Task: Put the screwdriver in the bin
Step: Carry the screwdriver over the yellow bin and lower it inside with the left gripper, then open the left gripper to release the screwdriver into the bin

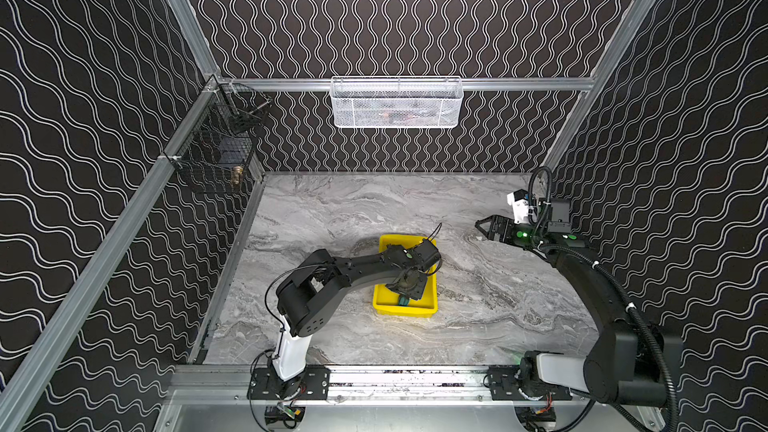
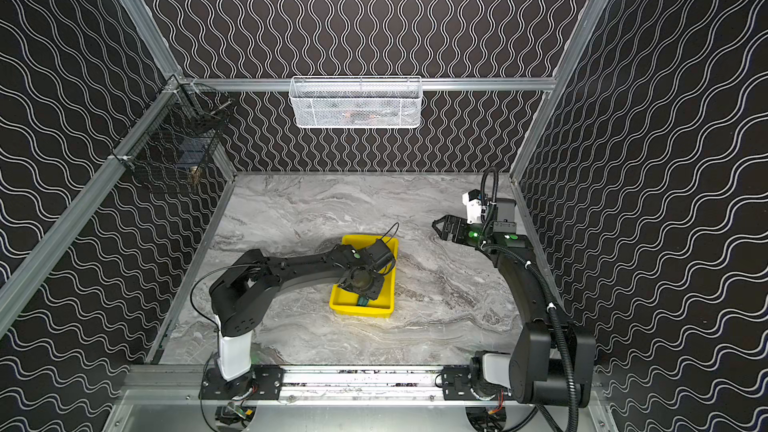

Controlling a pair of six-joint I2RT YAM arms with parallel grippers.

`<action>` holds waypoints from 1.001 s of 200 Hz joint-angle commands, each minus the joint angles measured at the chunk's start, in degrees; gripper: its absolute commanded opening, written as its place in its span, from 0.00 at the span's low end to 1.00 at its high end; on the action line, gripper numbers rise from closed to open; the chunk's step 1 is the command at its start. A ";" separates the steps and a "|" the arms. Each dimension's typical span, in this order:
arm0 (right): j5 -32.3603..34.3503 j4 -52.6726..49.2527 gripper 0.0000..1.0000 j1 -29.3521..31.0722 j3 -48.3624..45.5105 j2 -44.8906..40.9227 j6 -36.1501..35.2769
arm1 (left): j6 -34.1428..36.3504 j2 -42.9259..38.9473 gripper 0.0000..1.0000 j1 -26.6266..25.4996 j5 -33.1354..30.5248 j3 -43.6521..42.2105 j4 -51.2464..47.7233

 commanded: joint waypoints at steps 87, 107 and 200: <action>0.03 -0.40 0.99 0.06 1.73 -1.04 0.29 | 4.19 -4.09 0.99 1.43 -3.55 9.81 -9.05; -0.04 -0.34 0.99 0.06 1.73 -1.71 0.65 | 5.75 -8.20 0.99 2.70 -5.37 11.81 -10.80; 11.28 12.30 0.99 -0.09 -3.90 -9.08 9.05 | 18.88 -35.50 0.99 20.48 -20.29 -8.52 12.66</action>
